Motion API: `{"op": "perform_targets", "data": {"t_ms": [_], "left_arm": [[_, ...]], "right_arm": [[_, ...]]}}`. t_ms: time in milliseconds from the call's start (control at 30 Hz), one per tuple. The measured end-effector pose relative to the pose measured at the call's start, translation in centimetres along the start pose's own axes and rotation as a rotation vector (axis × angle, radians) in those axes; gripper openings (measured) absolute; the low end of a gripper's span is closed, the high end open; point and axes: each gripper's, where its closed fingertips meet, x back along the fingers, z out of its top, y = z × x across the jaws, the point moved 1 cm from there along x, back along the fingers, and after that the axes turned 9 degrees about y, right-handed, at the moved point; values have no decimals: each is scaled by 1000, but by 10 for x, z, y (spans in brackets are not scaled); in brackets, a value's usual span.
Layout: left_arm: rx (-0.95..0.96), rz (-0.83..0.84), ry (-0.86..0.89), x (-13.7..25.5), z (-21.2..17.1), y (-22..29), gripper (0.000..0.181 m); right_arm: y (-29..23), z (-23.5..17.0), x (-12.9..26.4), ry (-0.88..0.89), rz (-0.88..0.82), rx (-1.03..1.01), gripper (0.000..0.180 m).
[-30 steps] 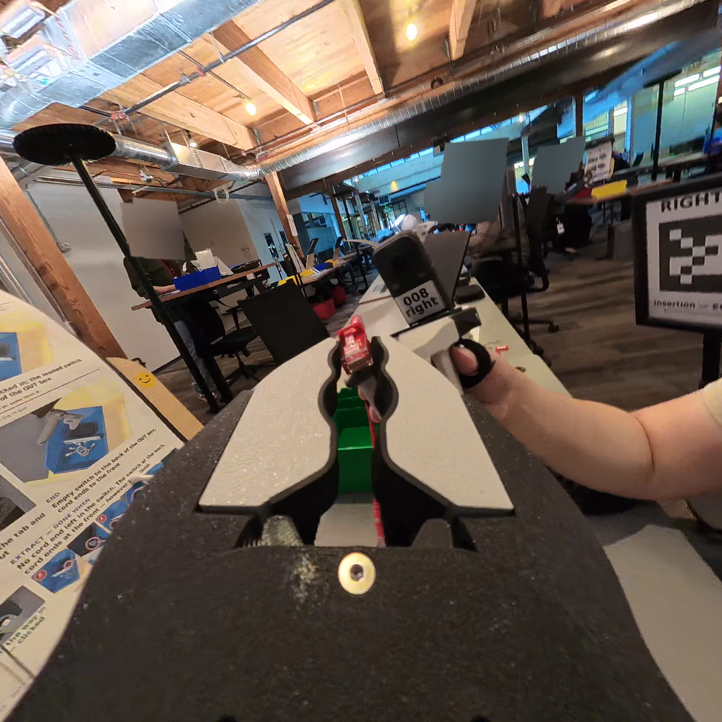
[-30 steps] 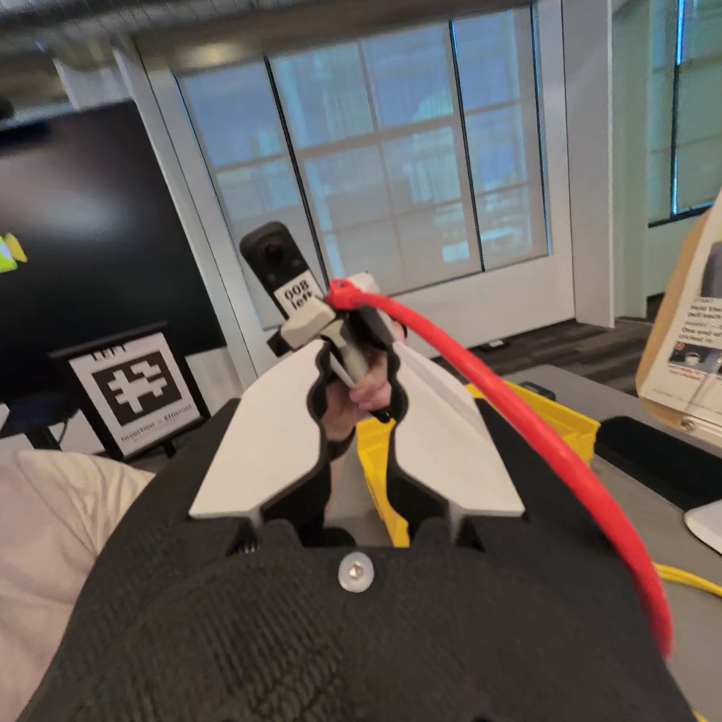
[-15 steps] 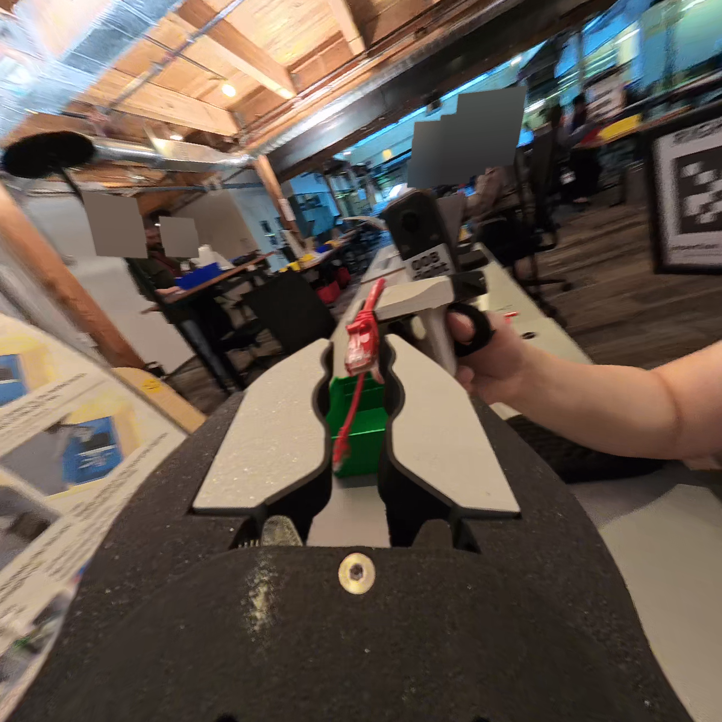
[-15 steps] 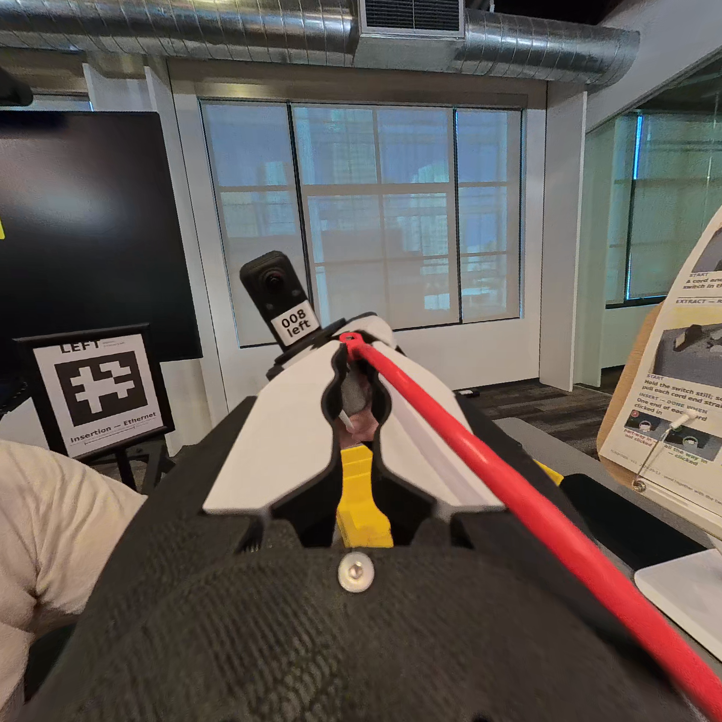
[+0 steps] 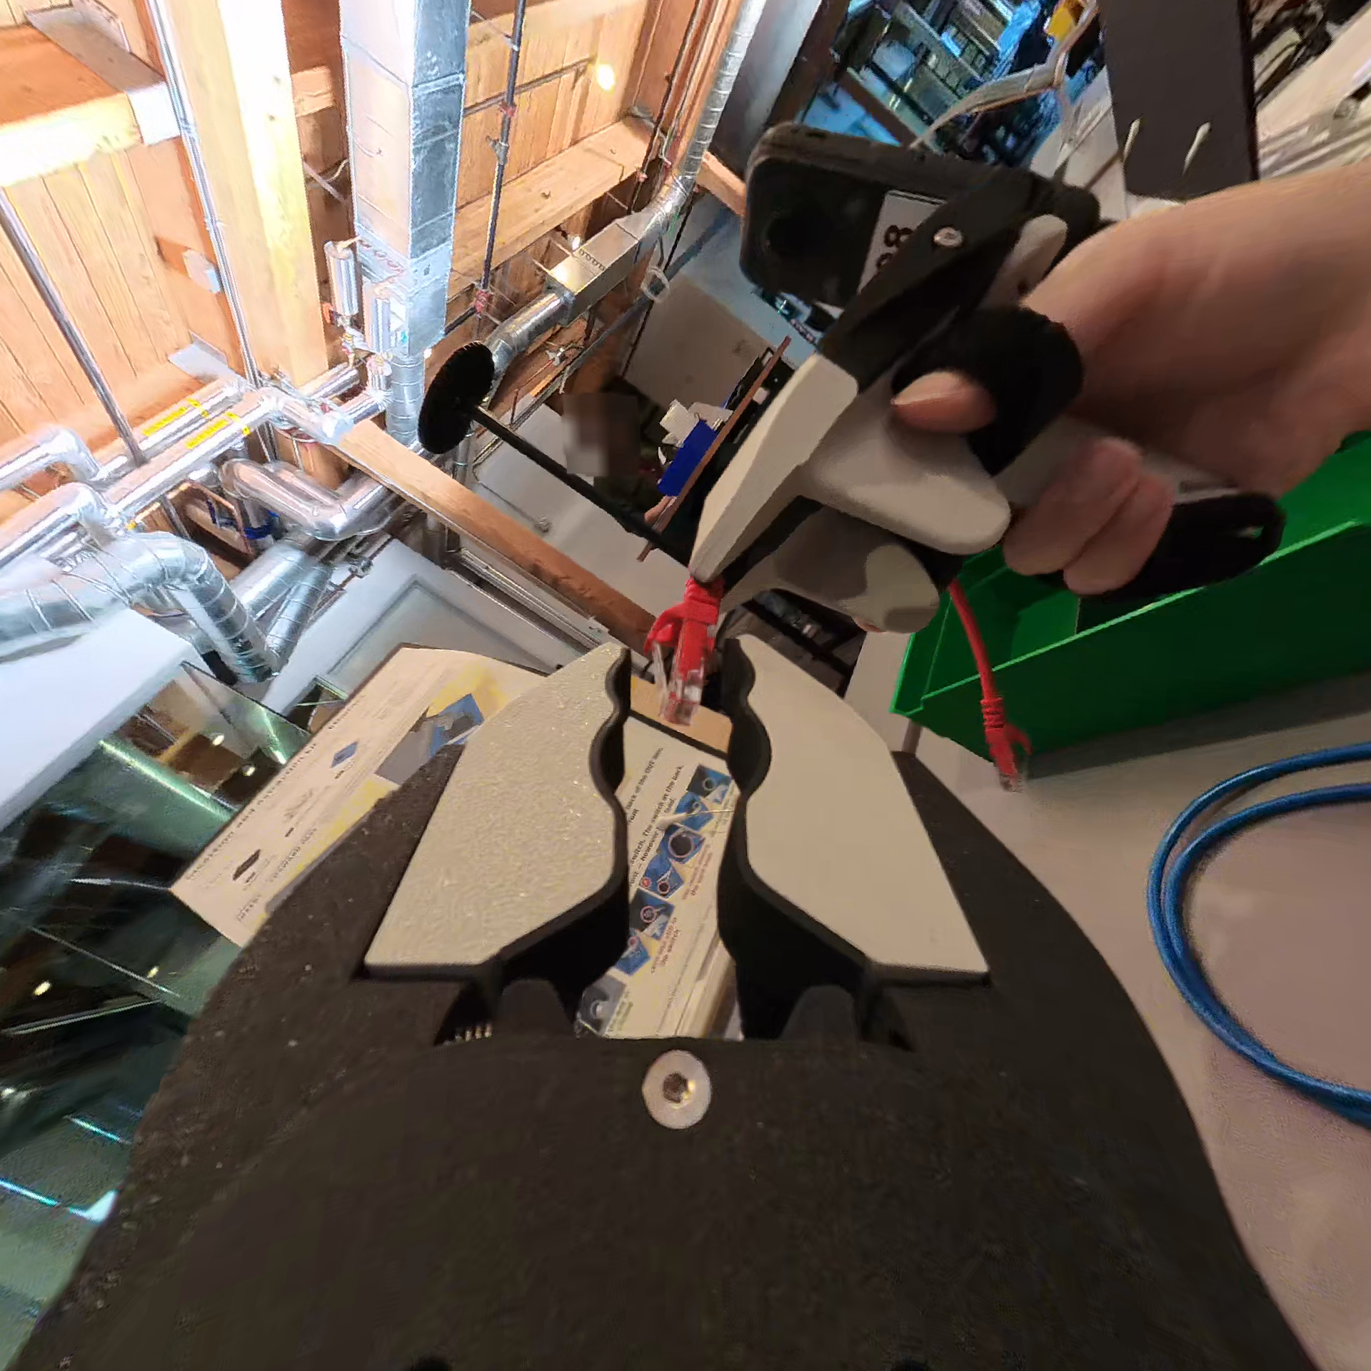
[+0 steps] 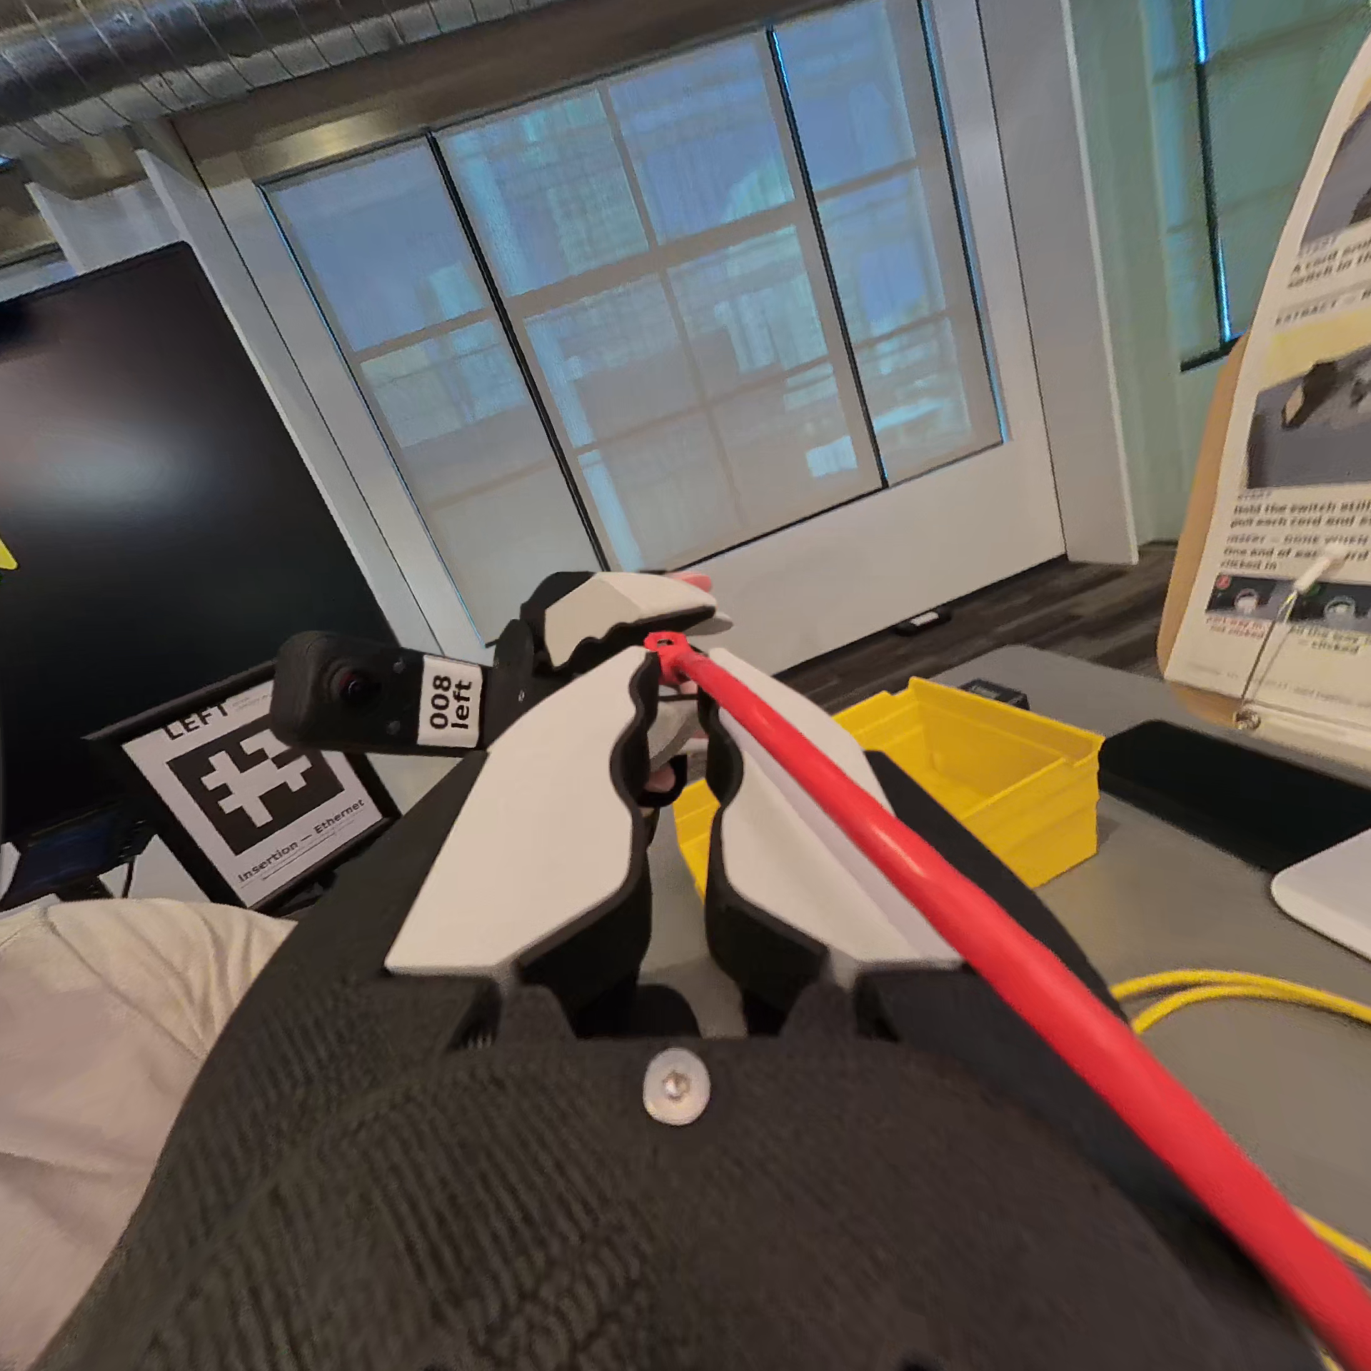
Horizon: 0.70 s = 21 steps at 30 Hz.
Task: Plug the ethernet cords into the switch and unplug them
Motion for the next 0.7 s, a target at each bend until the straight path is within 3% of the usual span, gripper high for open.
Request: {"op": "perform_targets", "data": {"t_ms": [233,467,700], "left_arm": [[-118,-27,-60,-5,-12,11,14],[-20,-151,27,3,8,24,13],[17,-240,9,14,5,30,14]], "right_arm": [[13,-9,5,-79,-28,-17,11],[-6,-28,-1,-175,123,119,17],[-10,-41,-2,-231,184,54,20]]}}
